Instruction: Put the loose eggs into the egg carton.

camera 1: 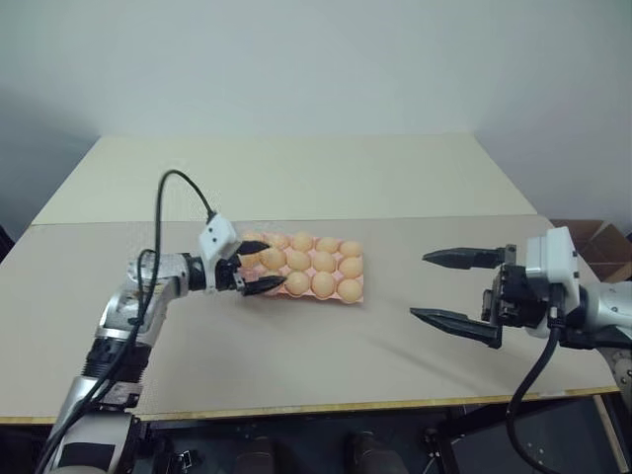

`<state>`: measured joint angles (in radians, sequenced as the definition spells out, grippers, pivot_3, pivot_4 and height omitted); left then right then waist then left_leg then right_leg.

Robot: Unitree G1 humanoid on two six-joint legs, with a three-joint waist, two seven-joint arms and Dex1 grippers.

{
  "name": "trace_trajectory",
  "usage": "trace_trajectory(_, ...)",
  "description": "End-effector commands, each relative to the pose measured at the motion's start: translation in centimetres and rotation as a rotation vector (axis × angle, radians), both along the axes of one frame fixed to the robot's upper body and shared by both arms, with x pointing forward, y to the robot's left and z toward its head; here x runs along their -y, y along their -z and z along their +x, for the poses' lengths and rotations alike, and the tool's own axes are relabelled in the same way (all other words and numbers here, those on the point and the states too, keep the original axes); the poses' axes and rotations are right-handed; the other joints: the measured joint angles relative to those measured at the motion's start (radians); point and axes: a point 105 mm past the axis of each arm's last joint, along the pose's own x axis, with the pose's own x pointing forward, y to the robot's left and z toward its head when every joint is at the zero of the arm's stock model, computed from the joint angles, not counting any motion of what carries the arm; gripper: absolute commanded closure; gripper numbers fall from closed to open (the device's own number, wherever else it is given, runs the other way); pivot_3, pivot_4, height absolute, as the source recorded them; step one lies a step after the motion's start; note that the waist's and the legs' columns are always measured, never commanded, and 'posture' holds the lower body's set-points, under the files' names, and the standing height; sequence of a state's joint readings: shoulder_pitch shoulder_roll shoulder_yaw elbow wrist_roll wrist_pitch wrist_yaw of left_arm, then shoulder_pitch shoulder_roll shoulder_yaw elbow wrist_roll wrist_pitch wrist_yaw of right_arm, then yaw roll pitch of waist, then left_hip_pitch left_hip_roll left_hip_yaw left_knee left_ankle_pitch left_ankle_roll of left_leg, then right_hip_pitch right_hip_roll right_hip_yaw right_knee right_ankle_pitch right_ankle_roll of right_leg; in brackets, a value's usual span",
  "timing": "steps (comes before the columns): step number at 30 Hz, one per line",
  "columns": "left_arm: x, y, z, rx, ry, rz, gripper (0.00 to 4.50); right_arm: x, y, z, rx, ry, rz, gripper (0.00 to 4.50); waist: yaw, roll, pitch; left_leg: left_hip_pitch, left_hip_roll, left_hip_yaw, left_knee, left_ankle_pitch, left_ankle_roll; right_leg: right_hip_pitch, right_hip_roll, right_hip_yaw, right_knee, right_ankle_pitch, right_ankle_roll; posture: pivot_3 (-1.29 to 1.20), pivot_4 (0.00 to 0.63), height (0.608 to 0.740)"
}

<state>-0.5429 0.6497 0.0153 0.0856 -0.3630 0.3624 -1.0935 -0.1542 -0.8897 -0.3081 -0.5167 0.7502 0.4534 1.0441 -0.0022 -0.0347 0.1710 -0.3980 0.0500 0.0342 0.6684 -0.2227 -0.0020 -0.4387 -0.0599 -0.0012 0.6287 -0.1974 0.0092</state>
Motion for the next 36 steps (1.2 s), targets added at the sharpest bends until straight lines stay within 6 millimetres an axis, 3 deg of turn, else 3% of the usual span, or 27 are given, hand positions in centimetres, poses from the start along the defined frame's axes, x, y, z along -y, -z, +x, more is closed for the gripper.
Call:
trace_trajectory(1, -0.5, -2.6, -1.8, 0.056, 0.037, -0.035, 0.03, 0.0, -0.9, -0.1, 0.041, -0.02, 0.013, 0.0, 0.0, 0.0, 0.0, 0.0, 0.0, 0.0, 0.0, 0.0, 0.0, 0.0, 0.0, 0.0, 0.0, 0.0, 0.0, 0.0, 0.15, 0.74)
trace_trajectory(12, -8.6, -3.4, -7.3, 0.042, -0.087, 0.022, 0.03, 0.3, -0.4, -0.4, 0.015, -0.092, -0.017, 0.0, -0.009, 0.0, 0.0, 0.002, 0.001, 0.001, 0.0, 0.0, 0.0, 0.0, 0.0, 0.0, 0.0, -0.004, -0.006, 0.0, 0.15, 0.74)
trace_trajectory(18, -11.2, -2.6, -10.2, -0.03, -0.18, 0.016, 0.03, 0.7, -0.2, 0.3, 0.009, -0.106, -0.031, 0.0, -0.006, 0.0, 0.0, 0.002, 0.002, 0.002, 0.0, 0.0, 0.0, -0.001, -0.001, 0.0, -0.001, -0.004, -0.007, 0.0, 0.15, 0.74)
trace_trajectory(30, -10.9, -1.9, -10.7, -0.034, -0.237, -0.015, 0.03, 0.5, -0.5, 0.8, 0.013, -0.131, -0.047, 0.0, 0.006, 0.0, 0.0, 0.001, 0.002, 0.003, -0.001, 0.0, 0.0, -0.002, -0.001, 0.0, -0.001, -0.004, -0.007, 0.0, 0.15, 0.74)
trace_trajectory(36, -11.3, -2.3, -9.4, -0.014, -0.282, -0.054, 0.03, 0.3, -0.7, 0.8, 0.017, -0.121, -0.043, 0.0, 0.009, 0.0, 0.0, 0.001, 0.002, 0.003, -0.001, 0.0, -0.001, -0.002, -0.001, 0.0, -0.001, -0.004, -0.007, 0.0, 0.15, 0.74)
